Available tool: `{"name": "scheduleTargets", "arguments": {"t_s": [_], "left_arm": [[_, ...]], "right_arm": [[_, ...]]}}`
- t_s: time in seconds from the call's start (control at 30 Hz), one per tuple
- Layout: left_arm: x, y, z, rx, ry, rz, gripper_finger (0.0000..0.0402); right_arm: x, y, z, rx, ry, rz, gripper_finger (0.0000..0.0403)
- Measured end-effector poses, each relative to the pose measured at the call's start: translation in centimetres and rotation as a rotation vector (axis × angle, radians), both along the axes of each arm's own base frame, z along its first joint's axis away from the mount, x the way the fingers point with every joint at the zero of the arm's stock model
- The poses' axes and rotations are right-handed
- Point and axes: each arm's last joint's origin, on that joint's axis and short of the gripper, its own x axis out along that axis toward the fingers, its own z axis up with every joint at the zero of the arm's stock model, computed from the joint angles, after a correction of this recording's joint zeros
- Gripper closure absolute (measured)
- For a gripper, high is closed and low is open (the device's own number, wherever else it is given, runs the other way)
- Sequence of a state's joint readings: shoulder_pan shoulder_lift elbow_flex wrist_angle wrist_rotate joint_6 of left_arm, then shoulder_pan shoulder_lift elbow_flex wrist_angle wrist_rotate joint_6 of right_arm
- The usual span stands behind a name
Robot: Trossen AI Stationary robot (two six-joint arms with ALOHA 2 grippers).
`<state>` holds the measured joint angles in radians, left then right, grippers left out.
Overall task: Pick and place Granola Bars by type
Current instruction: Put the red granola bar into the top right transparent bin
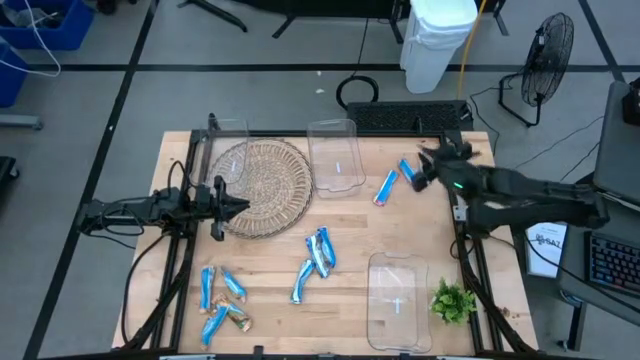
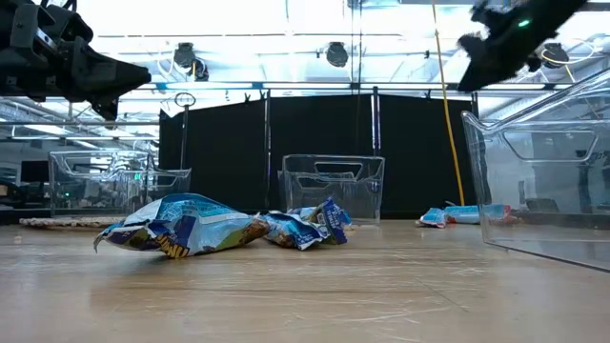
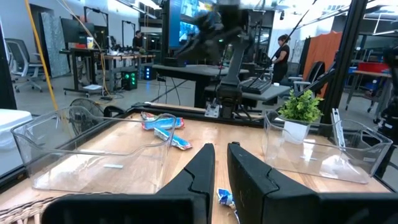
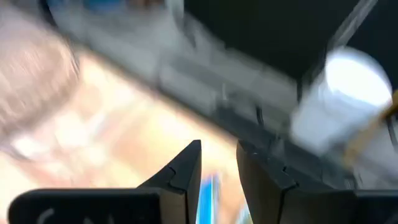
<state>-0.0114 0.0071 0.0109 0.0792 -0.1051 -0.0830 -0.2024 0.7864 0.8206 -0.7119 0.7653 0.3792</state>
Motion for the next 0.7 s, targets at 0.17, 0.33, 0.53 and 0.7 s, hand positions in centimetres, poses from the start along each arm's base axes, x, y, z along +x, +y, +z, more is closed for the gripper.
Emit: {"name": "scheduleTargets", "arguments": {"t_s": [0.17,0.33,0.53,0.7], "left_arm": [[0.0,0.0,0.0,0.0,0.0,0.0,0.0353],[0.0,0.0,0.0,0.0,0.0,0.0,0.0353],[0.0,0.0,0.0,0.0,0.0,0.0,0.0353],[0.0,0.0,0.0,0.0,0.0,0.0,0.0353]], "right_arm": [[2.1,-4.1,-1.5,0.343,0.177,-0.041,0.031],[2.2,-6.9,-4.7,0.552,0.226,-0.074,0.0309],[1.5,-7.4,-8.0,0.695,0.232,-0.067,0.0277],[1.1,-7.1,-10.3,0.703,0.219,-0.054,0.0228]]}}
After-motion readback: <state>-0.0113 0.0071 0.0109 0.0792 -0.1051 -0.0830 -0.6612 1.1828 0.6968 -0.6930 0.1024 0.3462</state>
